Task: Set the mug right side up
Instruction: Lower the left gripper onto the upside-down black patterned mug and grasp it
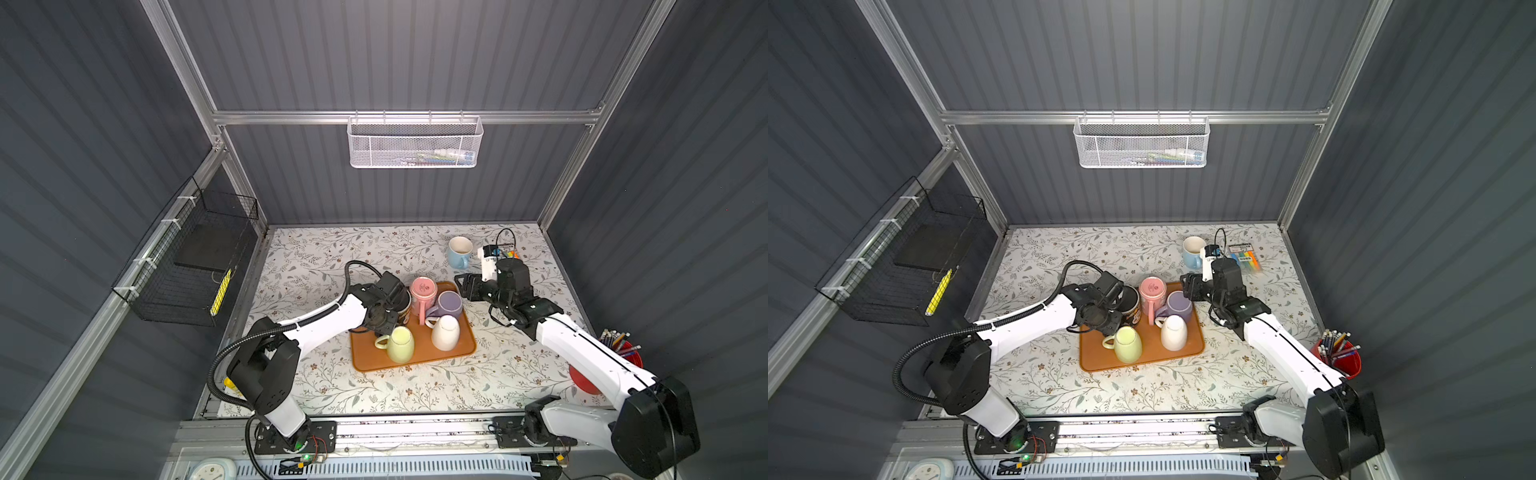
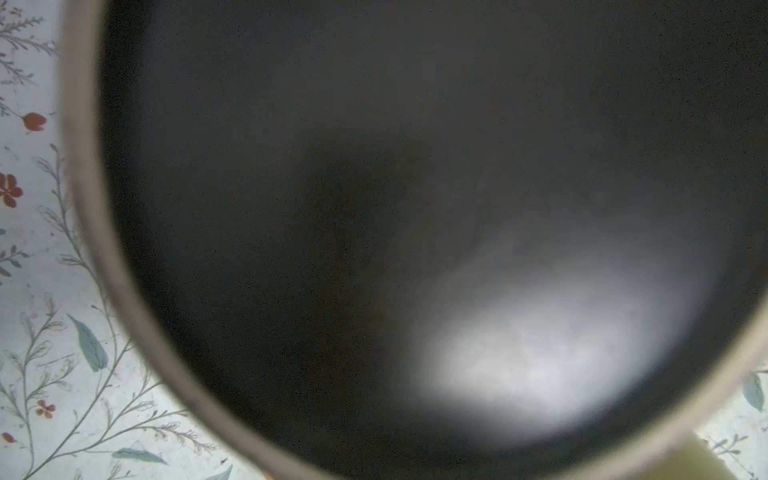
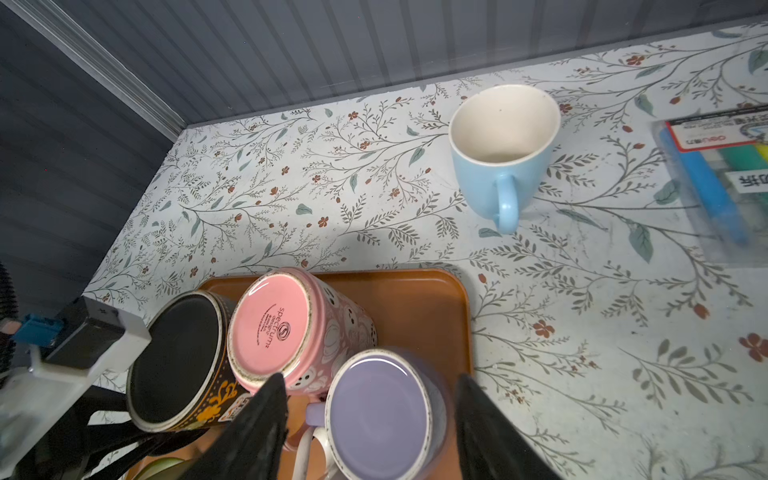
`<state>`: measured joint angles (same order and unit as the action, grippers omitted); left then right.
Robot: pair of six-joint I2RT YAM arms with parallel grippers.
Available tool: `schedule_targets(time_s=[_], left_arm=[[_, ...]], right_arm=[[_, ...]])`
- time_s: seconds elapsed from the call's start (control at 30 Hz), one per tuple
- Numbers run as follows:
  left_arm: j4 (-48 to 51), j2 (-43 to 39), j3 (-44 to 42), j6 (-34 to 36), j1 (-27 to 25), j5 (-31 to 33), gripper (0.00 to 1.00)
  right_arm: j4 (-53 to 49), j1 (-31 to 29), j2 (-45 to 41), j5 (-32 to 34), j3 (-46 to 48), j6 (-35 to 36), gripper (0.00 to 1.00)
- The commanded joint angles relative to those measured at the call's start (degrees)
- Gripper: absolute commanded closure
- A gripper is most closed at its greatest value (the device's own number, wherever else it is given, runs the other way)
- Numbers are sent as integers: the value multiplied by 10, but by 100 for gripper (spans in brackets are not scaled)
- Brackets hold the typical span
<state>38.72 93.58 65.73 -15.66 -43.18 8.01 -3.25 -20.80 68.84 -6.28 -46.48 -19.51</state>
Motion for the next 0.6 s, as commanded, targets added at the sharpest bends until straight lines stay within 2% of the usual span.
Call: schedule_targets(time_s=[0.0, 0.3, 0.57], left_arm=[[6, 1, 7, -4, -1, 18, 80], [20, -8, 5, -8, 0, 58, 82], [37, 3, 8, -16, -1, 92, 67]], right_arm=[[7, -3, 1, -5, 6, -4, 36], [7, -3, 0, -7, 6, -4, 36], [5, -4, -1, -7, 7, -4, 36]])
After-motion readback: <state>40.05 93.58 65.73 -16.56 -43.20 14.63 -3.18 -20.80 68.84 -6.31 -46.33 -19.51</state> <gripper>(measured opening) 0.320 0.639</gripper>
